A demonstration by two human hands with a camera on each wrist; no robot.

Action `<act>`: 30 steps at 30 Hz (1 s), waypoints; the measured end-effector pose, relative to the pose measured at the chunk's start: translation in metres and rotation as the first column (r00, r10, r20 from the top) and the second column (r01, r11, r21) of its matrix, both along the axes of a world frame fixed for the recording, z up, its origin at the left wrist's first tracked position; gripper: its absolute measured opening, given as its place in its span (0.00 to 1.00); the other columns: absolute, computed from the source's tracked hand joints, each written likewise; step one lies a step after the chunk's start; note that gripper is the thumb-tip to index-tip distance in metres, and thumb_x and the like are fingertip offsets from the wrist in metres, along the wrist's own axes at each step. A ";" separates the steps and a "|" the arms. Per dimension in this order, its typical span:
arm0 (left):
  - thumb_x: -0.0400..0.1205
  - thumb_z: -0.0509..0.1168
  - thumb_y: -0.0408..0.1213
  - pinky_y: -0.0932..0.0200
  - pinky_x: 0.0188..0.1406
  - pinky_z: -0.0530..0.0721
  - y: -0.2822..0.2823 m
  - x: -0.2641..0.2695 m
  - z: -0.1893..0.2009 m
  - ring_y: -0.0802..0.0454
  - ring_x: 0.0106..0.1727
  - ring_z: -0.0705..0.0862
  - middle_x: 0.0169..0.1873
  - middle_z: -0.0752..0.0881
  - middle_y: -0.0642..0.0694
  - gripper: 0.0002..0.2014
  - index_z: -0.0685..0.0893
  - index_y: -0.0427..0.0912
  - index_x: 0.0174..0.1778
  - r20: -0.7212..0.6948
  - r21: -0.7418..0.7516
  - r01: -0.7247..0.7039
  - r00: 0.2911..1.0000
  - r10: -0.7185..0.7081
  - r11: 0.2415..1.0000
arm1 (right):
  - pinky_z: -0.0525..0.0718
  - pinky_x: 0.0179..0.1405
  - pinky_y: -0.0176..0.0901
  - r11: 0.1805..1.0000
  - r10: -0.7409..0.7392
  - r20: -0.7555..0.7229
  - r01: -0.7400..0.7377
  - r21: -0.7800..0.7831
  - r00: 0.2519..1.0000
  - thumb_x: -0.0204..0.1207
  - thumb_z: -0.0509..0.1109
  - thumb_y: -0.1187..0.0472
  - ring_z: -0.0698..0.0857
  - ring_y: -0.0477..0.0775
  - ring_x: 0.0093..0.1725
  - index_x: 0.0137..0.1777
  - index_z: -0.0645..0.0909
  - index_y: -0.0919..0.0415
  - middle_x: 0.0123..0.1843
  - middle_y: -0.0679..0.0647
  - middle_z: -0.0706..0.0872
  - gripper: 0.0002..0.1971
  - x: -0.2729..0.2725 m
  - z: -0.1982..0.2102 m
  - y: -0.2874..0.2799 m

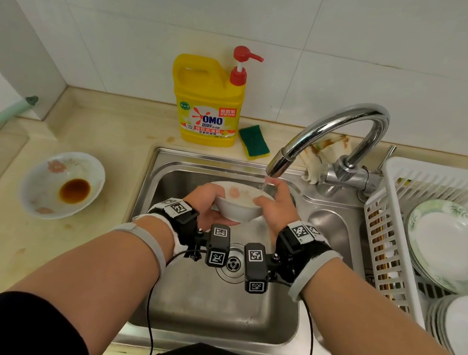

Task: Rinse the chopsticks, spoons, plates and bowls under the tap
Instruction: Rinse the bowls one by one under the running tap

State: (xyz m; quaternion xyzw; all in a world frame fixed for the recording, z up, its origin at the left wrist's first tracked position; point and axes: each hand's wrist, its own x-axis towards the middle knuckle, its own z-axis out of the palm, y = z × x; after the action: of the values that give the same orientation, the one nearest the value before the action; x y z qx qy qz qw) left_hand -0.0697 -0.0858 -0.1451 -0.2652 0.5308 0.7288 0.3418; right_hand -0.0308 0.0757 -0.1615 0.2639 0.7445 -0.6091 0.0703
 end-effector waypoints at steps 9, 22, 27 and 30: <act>0.75 0.49 0.13 0.44 0.46 0.88 -0.003 -0.001 -0.005 0.32 0.67 0.80 0.68 0.82 0.37 0.37 0.74 0.48 0.76 -0.179 0.003 0.086 0.980 -0.084 0.996 | 0.87 0.35 0.48 0.940 -0.056 0.355 0.169 -0.297 0.933 0.83 0.74 0.60 0.86 0.58 0.41 0.65 0.81 0.67 0.49 0.62 0.87 0.15 0.008 -0.005 0.014; 0.85 0.70 0.35 0.42 0.52 0.91 -0.012 0.003 -0.010 0.39 0.59 0.90 0.60 0.89 0.37 0.17 0.80 0.37 0.69 -0.127 -0.151 0.179 0.972 -0.199 0.972 | 0.85 0.23 0.42 0.982 -0.098 0.114 0.115 -0.152 0.989 0.86 0.69 0.64 0.85 0.54 0.25 0.64 0.81 0.62 0.39 0.62 0.88 0.10 -0.004 -0.007 0.000; 0.88 0.64 0.35 0.46 0.46 0.93 -0.009 0.006 -0.009 0.40 0.47 0.94 0.49 0.92 0.32 0.15 0.80 0.31 0.68 -0.108 -0.156 0.286 0.946 -0.304 0.945 | 0.85 0.24 0.40 0.956 -0.113 0.171 0.154 -0.250 0.979 0.82 0.73 0.65 0.85 0.52 0.25 0.55 0.82 0.60 0.35 0.60 0.88 0.05 -0.004 -0.010 -0.006; 0.87 0.61 0.27 0.43 0.43 0.94 -0.012 -0.003 -0.004 0.36 0.44 0.93 0.51 0.90 0.28 0.14 0.77 0.28 0.68 -0.156 -0.208 0.243 0.948 -0.277 0.948 | 0.81 0.20 0.37 0.980 -0.052 0.265 0.100 -0.173 0.963 0.78 0.78 0.61 0.80 0.49 0.22 0.51 0.83 0.64 0.29 0.57 0.85 0.09 -0.006 -0.011 0.000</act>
State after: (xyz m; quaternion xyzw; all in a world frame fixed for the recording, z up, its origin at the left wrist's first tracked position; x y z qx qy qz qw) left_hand -0.0723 -0.0981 -0.1488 -0.1552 0.6561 0.6456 0.3586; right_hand -0.0368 0.0754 -0.1722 0.3622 0.6585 -0.6379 0.1678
